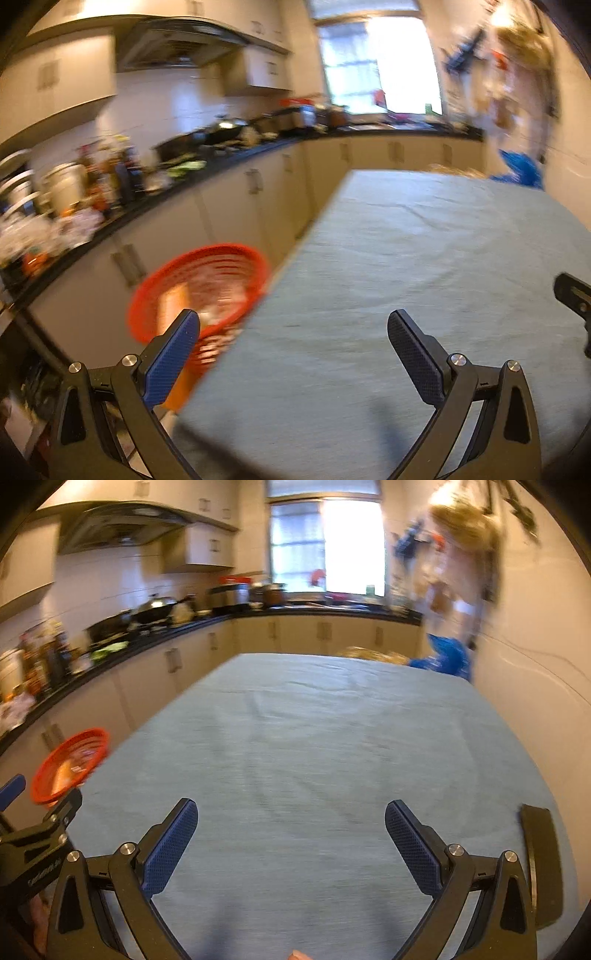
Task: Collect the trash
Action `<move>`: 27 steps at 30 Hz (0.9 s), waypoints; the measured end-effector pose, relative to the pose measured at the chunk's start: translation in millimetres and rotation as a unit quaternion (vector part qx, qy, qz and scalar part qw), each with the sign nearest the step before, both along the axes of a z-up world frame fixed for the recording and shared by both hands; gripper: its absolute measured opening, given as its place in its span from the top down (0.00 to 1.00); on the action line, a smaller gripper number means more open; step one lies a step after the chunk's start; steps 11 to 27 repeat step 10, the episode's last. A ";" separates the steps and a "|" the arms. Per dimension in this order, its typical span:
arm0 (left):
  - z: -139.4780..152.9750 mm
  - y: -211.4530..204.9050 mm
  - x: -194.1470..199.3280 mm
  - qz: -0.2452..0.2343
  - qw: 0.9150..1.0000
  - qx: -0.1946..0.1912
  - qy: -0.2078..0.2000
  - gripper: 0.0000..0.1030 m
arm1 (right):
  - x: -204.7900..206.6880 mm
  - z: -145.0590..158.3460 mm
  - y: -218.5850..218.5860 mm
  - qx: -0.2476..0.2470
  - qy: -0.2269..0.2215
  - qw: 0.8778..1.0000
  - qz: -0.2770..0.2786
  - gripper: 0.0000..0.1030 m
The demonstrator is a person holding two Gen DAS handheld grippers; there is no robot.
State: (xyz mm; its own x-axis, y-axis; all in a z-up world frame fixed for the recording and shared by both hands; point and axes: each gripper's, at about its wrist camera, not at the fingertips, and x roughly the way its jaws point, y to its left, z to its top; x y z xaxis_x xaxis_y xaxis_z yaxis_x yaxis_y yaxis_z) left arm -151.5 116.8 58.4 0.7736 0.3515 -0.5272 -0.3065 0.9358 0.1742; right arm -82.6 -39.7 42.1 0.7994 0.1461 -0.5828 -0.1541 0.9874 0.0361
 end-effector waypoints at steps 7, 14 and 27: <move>-17.0 -73.6 78.0 -0.149 0.977 -0.082 0.132 0.02 | 39.3 -22.1 -71.1 -0.005 0.078 0.991 -0.110 0.00; -26.9 -94.5 107.2 -0.158 0.970 -0.085 0.165 0.02 | 51.4 -31.5 -91.3 -0.006 0.108 0.985 -0.137 0.00; -26.9 -94.5 107.2 -0.158 0.970 -0.085 0.165 0.02 | 51.4 -31.5 -91.3 -0.006 0.108 0.985 -0.137 0.00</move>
